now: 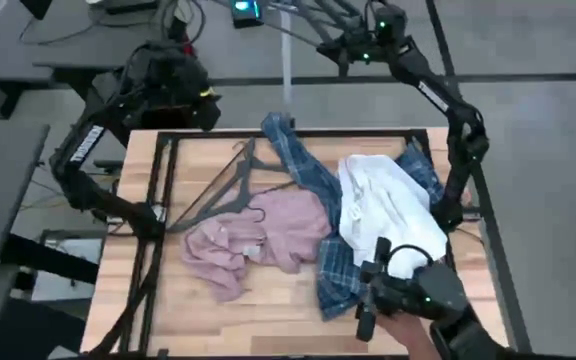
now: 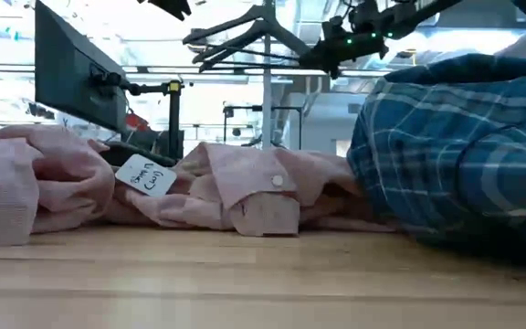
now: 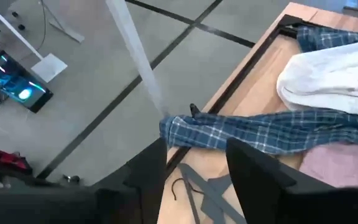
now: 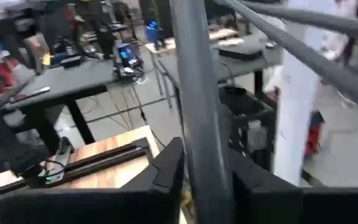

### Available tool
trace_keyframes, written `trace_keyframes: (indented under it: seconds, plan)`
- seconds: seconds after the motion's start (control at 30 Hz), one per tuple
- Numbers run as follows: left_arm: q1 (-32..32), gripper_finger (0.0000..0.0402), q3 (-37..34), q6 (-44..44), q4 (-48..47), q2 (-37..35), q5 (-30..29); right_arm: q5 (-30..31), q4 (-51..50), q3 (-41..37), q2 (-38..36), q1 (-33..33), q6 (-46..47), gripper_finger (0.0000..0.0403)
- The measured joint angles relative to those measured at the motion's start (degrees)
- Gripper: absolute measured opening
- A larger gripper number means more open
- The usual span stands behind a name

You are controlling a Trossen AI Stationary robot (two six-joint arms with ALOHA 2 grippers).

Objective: Hang clothes
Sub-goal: Hang the hanger on the hanger rack

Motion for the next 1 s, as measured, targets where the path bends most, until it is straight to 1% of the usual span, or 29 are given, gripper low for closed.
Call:
trace_keyframes:
  seconds: [0.13,0.27,0.37,0.47,0.57,0.67,0.73,0.8,0.87,1.0]
  plan:
    - [0.0,0.0150,-0.3,-0.6,-1.6,0.0,0.0,2.6,-6.1,0.0,-2.0,-1.9,-1.7,0.0129]
    - [0.0,0.0150,-2.3,-0.8,-3.8,0.0,0.0,3.1,-14.6,0.0,-5.6,-5.2,-3.0,0.0162]
    - [0.0,0.0150,-4.9,-0.4,-5.7,0.0,0.0,3.5,-22.7,0.0,-9.1,-7.7,-5.1,0.0173]
    - [-0.2,0.0150,-9.1,-0.3,-5.8,-0.1,0.0,3.9,-30.9,0.0,-12.4,-9.6,-6.3,0.0174]
    - [-0.7,0.0150,-14.7,0.1,-5.3,-0.8,0.0,4.1,-40.0,0.0,-14.8,-9.8,-8.6,0.0172]
    - [-1.2,0.0150,-22.0,-0.4,-2.1,-2.7,0.3,4.1,-49.2,0.0,-16.9,-8.8,-11.5,0.0170]
    - [-1.5,0.0150,-28.3,-1.8,1.9,-5.2,2.8,4.0,-53.4,-0.5,-18.2,-7.5,-12.0,0.0169]
    - [-2.6,0.0150,-34.9,-4.3,7.4,-8.3,6.0,4.2,-53.7,-2.9,-20.3,-5.6,-11.6,0.0168]
    - [-4.4,0.0150,-40.9,-6.3,10.7,-11.2,6.6,5.3,-52.7,-5.9,-22.8,-3.1,-10.7,0.0167]
    - [-8.7,0.0150,-51.4,-6.8,10.9,-13.9,6.7,8.4,-50.1,-12.5,-27.6,2.2,-8.8,0.0166]
